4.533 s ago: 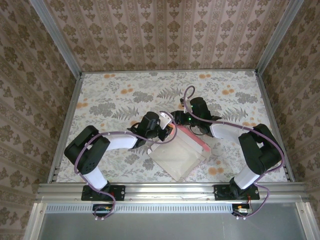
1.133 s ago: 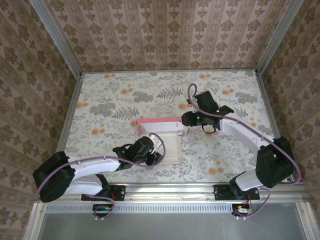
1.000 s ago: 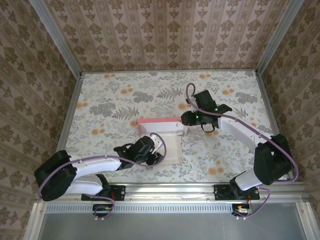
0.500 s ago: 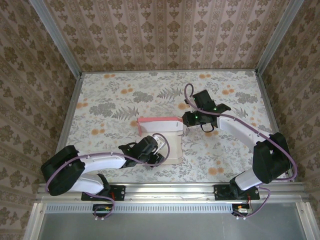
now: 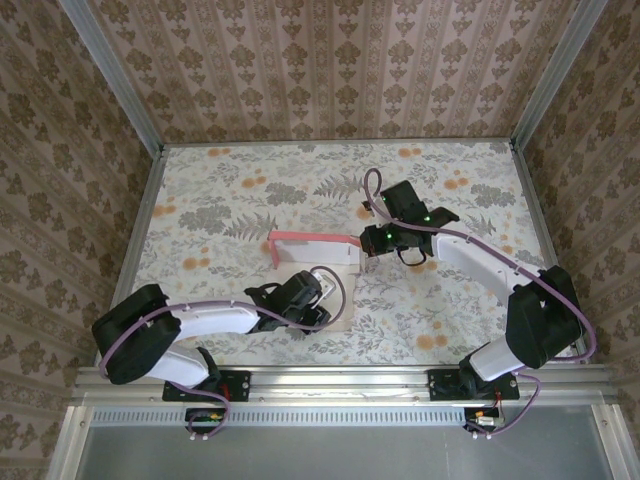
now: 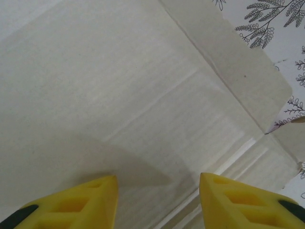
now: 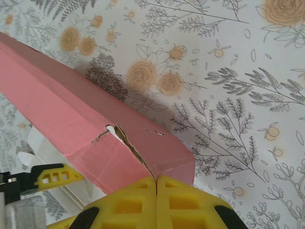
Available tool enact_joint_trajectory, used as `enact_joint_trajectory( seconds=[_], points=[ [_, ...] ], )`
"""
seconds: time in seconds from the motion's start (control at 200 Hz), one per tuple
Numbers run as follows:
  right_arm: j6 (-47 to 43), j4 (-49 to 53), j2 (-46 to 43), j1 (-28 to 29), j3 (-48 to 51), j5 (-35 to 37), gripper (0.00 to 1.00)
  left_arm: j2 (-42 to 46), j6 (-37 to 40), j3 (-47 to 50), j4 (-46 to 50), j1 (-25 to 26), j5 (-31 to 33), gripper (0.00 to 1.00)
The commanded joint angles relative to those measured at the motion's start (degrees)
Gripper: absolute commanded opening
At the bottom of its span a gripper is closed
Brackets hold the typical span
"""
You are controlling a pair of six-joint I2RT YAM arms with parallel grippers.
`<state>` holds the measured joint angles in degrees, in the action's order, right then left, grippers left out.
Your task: Fold the paper box
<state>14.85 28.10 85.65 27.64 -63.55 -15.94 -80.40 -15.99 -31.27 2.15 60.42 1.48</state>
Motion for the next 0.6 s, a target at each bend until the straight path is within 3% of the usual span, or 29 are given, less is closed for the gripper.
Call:
enact_joint_trajectory(
  seconds=[0.0,0.125,0.32,0.47,0.595],
  points=[
    [-1.8,2.2,-1.3,0.1,-3.4,-4.3,0.07,-0.6,0.4,-1.0,1.5,0.7,0.5,0.47],
    [-3.0,4.4,0.0,-0.2,-5.2,-2.8,0.07,-0.7,0.5,-0.6,1.3,0.8,0.5,0.46],
    [-0.9,3.4,1.9,-1.9,-6.4,-8.0,0.06,-0.7,0.4,-0.2,1.3,1.1,0.9,0.45],
    [-1.0,4.5,1.6,-1.9,-5.1,-0.4,0.11,-0.4,-0.4,0.2,0.6,1.1,0.8,0.45],
    [-0.1,4.7,-0.1,-2.1,-3.3,4.7,0.22,-0.5,-0.9,0.2,0.2,1.1,0.5,0.45]
  ],
)
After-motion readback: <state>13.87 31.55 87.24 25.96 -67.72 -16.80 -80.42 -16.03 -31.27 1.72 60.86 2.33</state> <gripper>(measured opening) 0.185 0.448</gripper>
